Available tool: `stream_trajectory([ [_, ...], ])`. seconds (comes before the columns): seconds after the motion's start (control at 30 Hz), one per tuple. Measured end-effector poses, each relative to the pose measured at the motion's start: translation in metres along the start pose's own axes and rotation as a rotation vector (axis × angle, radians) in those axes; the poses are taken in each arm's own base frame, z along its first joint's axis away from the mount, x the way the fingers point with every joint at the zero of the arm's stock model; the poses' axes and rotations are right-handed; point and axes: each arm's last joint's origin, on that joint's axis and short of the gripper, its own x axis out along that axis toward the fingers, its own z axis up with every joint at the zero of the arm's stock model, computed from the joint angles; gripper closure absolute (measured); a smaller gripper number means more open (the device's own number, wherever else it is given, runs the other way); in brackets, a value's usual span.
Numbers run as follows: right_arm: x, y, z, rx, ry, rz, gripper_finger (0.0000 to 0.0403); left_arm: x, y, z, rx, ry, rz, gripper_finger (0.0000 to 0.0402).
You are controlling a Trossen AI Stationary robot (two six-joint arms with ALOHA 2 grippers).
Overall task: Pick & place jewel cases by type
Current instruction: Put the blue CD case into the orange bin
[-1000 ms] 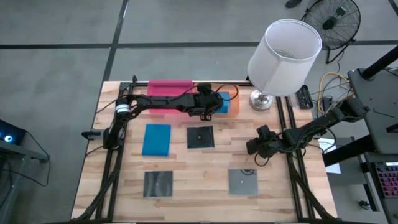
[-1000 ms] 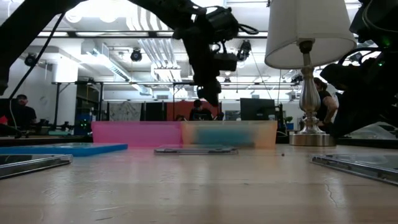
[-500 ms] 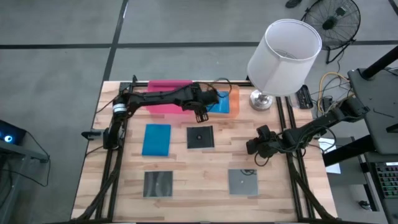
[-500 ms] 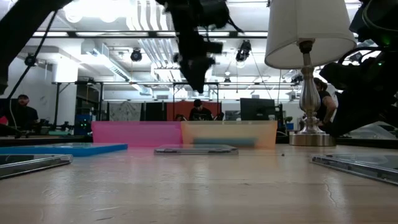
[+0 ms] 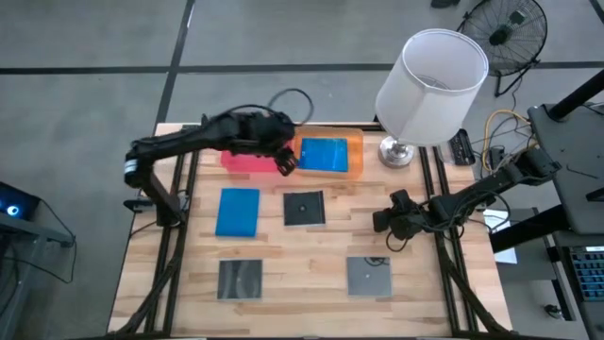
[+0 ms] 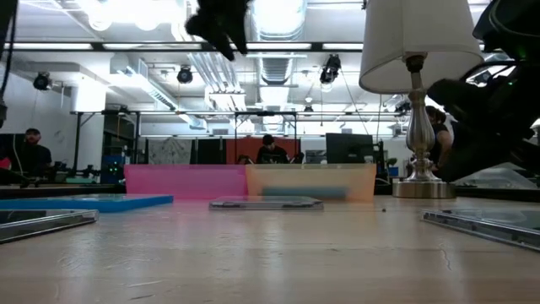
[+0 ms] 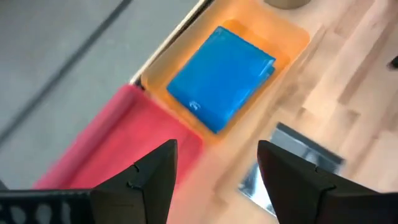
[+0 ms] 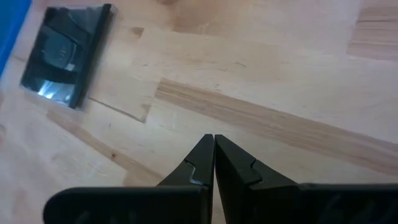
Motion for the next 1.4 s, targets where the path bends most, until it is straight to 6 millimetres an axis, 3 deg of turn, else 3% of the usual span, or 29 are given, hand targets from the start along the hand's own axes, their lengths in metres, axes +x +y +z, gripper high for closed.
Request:
stream_trajectory([
  [0.13,0.000,0.001,0.000,0.005,-0.002,0.013,0.0394,-0.023,0.011,-0.011,-0.106,0.052,-0.025,0.0198],
  [0.33,0.000,0.004,0.000,0.015,-0.008,0.037,0.0394,-0.049,0.018,-0.024,-0.098,0.069,-0.050,0.0198],
  [0.67,-0.001,0.014,0.001,0.076,-0.019,0.130,0.0394,-0.071,0.030,-0.047,-0.060,0.014,-0.090,0.0198],
  [1.0,-0.008,0.040,0.009,0.243,-0.123,0.379,0.0394,-0.052,0.044,-0.104,-0.131,0.078,-0.080,0.0198],
  [1.17,-0.016,0.054,0.015,0.236,-0.216,0.506,0.0394,-0.036,0.049,-0.135,-0.170,0.077,-0.111,0.0198],
  [1.4,-0.031,0.079,0.031,0.194,-0.351,0.537,0.0394,-0.019,0.057,-0.170,-0.185,0.106,-0.099,0.0198],
])
